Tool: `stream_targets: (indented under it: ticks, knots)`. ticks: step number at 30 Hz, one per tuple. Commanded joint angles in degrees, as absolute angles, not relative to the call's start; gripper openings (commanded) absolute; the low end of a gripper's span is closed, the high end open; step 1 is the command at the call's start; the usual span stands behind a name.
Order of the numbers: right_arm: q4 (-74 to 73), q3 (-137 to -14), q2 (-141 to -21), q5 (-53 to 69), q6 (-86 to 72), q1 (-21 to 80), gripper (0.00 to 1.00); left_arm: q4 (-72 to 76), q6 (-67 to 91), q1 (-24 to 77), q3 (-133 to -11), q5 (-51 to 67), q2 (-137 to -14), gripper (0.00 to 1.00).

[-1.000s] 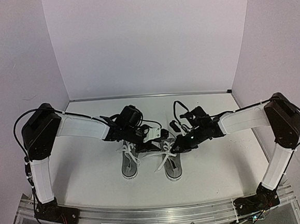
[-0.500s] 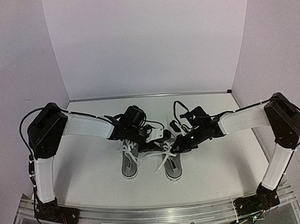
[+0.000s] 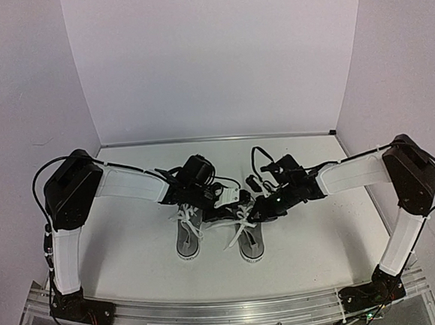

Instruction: Tie the shoes

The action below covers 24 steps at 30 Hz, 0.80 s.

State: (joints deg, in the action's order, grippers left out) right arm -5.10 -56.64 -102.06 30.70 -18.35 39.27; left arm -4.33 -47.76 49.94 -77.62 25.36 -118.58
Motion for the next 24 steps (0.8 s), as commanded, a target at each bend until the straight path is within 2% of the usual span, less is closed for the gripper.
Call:
stream_targets:
  ticks: [1, 7, 11, 18, 24]
  knots:
    - [-3.56, -58.24, -103.07, 30.41, -18.62, 39.55, 0.00, -2.32, -47.23, 50.33, -79.98, 25.77, -119.22, 0.32]
    - [-3.60, -58.33, -103.04, 30.27, -18.64, 39.57, 0.00, -2.40, -47.22, 50.73, -80.14, 26.54, -118.89, 0.36]
    - [-3.60, -58.12, -102.80, 30.09, -18.72, 39.57, 0.00, -2.53, -47.23, 51.01, -80.24, 26.54, -118.82, 0.31]
    - [-3.71, -56.87, -101.28, 29.47, -19.26, 39.58, 0.00, -1.93, -46.13, 50.90, -78.14, 26.06, -116.80, 0.02]
    - [-4.31, -53.05, -97.18, 27.60, -20.68, 39.47, 0.00, -0.62, -42.63, 50.15, -75.25, 22.39, -114.63, 0.00]
